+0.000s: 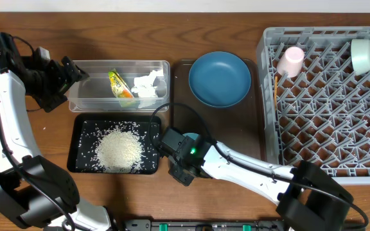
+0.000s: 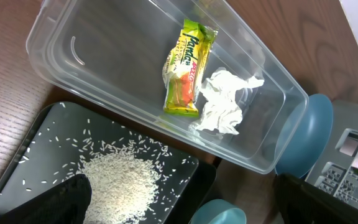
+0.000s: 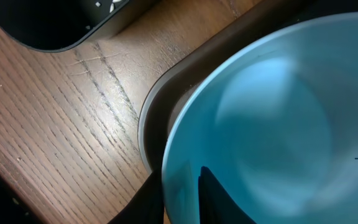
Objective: Sort waste into correct bins and load items into the dishwasher rack
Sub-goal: 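Move the right gripper over the light blue bowl on the tray, then shift the right gripper to the teal plate rim and grasp it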
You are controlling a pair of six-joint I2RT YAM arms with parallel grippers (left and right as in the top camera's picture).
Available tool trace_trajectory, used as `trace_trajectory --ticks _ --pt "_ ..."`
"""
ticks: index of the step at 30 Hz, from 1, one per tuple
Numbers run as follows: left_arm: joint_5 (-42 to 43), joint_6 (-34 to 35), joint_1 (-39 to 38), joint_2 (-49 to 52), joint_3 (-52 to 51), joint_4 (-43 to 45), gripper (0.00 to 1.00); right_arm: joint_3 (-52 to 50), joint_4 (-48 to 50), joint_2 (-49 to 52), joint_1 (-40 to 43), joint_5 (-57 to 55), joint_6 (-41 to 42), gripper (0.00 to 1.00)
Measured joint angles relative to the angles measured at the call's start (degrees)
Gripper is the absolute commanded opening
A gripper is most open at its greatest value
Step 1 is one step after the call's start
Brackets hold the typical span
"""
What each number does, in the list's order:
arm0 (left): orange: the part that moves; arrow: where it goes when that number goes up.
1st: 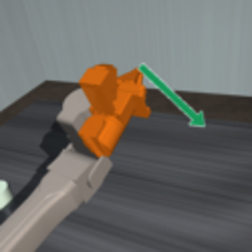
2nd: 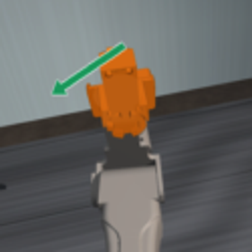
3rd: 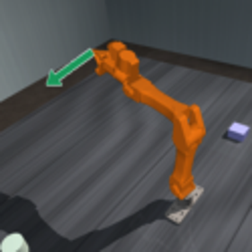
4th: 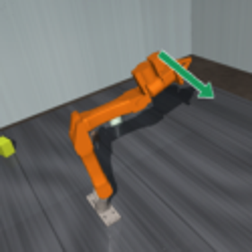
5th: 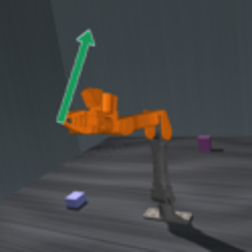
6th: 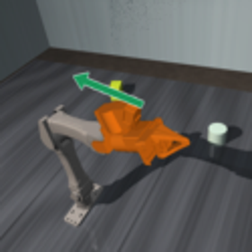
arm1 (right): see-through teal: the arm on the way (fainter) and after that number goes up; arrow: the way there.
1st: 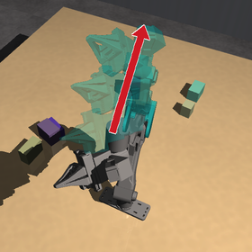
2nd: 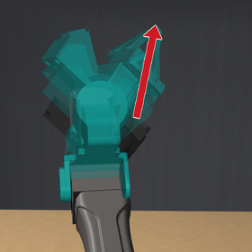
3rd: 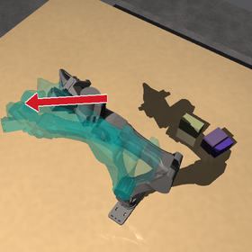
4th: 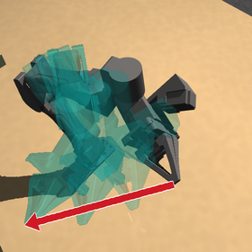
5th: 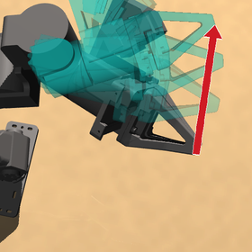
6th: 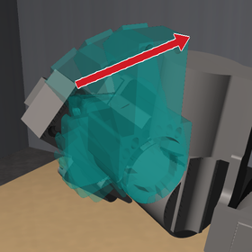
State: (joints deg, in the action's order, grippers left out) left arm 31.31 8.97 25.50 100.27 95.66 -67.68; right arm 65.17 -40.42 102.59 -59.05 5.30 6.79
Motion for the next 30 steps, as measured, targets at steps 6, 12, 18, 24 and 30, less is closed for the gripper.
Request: trace_trajectory --ticks 6,12,18,24,30 --pt "0.0 0.0 0.0 0.0 0.0 0.0 0.96 0.0 0.0 0.0 0.0 0.0 0.0 0.18" --pt "0.0 0.0 0.0 0.0 0.0 0.0 0.96 0.0 0.0 0.0 0.0 0.0 0.3 0.28" --pt "0.0 0.0 0.0 0.0 0.0 0.0 0.96 0.7 -0.2 0.0 0.0 0.5 0.6 0.45" --pt "0.0 0.0 0.0 0.0 0.0 0.0 0.96 4.6 -0.9 -3.2 0.9 0.9 0.6 0.58" --pt "0.0 0.0 0.0 0.0 0.0 0.0 0.96 6.8 0.0 -10.5 7.2 -0.7 0.3 0.59"
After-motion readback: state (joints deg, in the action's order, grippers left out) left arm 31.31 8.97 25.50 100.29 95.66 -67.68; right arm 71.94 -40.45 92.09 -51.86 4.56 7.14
